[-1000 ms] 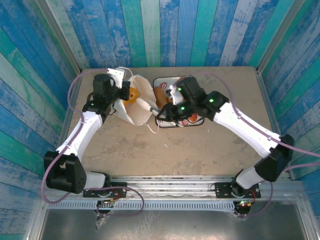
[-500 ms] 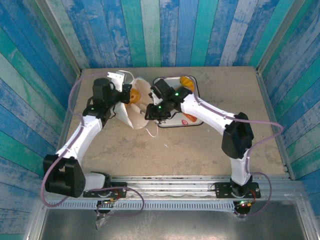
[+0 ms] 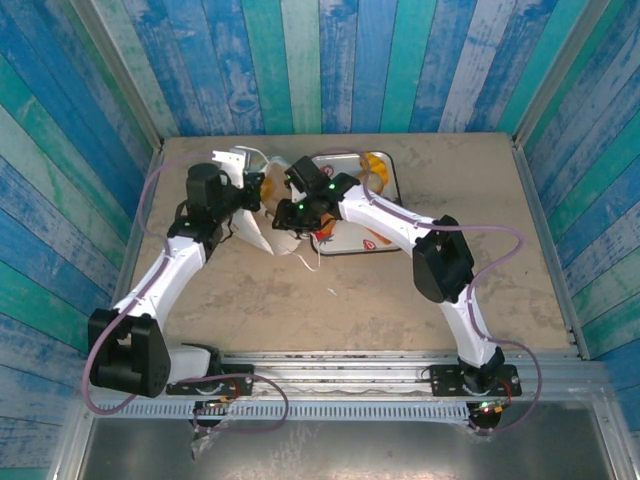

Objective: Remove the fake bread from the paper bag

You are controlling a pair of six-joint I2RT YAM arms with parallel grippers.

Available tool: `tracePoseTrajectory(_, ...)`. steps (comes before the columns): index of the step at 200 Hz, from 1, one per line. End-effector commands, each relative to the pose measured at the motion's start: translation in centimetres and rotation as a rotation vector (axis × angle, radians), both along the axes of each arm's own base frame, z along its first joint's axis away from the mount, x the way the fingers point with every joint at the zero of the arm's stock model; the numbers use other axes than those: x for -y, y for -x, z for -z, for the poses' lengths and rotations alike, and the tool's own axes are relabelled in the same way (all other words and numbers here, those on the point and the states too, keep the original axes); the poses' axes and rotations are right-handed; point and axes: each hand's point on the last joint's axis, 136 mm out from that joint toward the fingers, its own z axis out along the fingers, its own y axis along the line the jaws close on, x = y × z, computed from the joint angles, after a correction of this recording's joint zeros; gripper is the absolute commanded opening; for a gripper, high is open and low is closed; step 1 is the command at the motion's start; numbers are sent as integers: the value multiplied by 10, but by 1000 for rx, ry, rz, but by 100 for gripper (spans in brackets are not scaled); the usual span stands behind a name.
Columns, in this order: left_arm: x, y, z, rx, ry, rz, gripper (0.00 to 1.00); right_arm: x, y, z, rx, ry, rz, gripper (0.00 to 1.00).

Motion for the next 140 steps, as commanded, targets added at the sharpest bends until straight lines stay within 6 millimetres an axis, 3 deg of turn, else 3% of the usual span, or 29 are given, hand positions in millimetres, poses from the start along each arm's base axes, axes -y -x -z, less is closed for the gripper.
tracePoseTrajectory(1,5,10,-35,102,39,32,0,-20,-15,-25,36,-113,4,48)
tracePoseTrajectory(63,7,11,-29,118,-97,91,0,-17,7,-29,35,-148,-74,48)
tracePoseTrajectory(110,14,20,-22,135,-224,195,0,1,19,-28,94,-103,-109,48)
tracePoseTrajectory(140,10,17,-28,132,-268,206,0,9,22,-31,122,-92,-105,48)
